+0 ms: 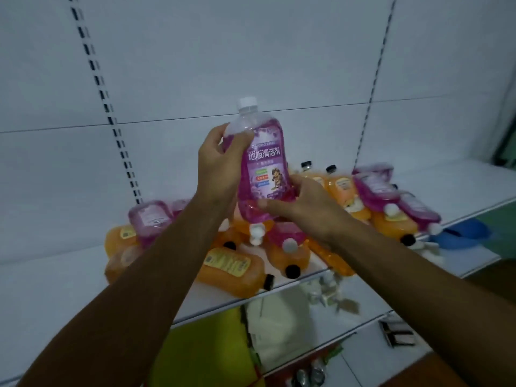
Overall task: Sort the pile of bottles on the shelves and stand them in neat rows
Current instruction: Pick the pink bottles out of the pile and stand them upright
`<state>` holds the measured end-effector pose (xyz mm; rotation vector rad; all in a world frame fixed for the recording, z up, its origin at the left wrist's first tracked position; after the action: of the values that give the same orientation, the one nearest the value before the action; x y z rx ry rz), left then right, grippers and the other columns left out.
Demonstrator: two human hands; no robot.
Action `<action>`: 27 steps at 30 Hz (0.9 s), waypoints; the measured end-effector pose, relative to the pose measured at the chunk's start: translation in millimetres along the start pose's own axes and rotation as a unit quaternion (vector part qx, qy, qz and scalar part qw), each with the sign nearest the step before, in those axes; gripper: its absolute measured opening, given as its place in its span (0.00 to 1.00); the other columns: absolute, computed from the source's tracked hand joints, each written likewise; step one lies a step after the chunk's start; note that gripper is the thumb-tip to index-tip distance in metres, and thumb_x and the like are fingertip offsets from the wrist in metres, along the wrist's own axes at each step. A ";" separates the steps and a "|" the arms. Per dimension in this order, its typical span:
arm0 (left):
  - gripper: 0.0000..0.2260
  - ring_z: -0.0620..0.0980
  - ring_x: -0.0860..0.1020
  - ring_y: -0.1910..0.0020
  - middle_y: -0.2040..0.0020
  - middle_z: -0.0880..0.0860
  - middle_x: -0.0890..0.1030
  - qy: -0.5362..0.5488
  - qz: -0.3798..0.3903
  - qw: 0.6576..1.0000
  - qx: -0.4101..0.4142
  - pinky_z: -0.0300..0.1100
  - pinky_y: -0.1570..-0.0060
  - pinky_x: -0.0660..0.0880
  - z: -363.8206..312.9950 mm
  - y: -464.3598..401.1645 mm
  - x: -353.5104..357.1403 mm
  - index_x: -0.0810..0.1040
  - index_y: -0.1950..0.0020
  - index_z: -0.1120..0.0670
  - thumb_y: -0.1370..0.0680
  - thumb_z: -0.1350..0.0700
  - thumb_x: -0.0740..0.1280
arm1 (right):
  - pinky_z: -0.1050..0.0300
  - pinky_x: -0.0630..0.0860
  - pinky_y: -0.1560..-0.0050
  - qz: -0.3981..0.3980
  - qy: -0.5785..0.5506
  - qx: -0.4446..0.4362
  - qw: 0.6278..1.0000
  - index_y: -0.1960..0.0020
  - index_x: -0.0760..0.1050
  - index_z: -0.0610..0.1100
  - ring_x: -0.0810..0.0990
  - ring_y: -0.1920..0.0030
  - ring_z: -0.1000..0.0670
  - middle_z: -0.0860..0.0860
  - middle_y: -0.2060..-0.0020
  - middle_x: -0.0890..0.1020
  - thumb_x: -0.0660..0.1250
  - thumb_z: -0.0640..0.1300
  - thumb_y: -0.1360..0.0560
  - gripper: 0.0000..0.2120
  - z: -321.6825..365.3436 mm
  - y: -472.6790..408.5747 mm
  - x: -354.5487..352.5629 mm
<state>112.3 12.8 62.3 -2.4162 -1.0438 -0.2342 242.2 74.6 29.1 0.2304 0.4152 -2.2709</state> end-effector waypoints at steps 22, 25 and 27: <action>0.14 0.50 0.83 0.52 0.48 0.51 0.83 -0.132 0.331 0.934 -0.023 0.47 0.56 0.82 154.5 -26.9 321.1 0.78 0.42 0.55 0.25 0.51 0.71 | 0.49 0.82 0.52 -0.322 0.061 0.064 0.943 0.39 0.74 0.44 0.83 0.55 0.47 0.51 0.55 0.79 0.73 0.41 0.27 0.18 -120.4 35.5 -305.6; 0.13 0.50 0.83 0.53 0.49 0.52 0.83 -0.140 0.334 0.931 -0.035 0.48 0.55 0.81 180.6 -21.7 375.7 0.78 0.43 0.56 0.24 0.52 0.71 | 0.55 0.83 0.56 -0.321 0.069 0.075 0.942 0.41 0.75 0.44 0.83 0.57 0.46 0.50 0.56 0.78 0.72 0.42 0.27 0.16 -145.4 37.8 -363.0; 0.11 0.50 0.83 0.53 0.51 0.52 0.84 -0.162 0.337 0.926 -0.040 0.50 0.53 0.81 196.4 -21.4 410.8 0.78 0.45 0.55 0.24 0.51 0.71 | 0.54 0.83 0.57 -0.318 0.078 0.088 0.941 0.41 0.75 0.44 0.83 0.58 0.45 0.50 0.56 0.79 0.72 0.43 0.27 0.16 -160.3 38.0 -401.3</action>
<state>374.0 385.4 40.9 -2.7823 -0.2631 0.3764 542.4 385.2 -10.1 0.4168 0.4061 -2.9449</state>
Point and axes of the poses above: each hand's wrist, its own y-axis away from the middle knuckle, its own x-axis out of the palm, z = x × y, the point moved 2 cm from there along -y, towards the middle knuckle
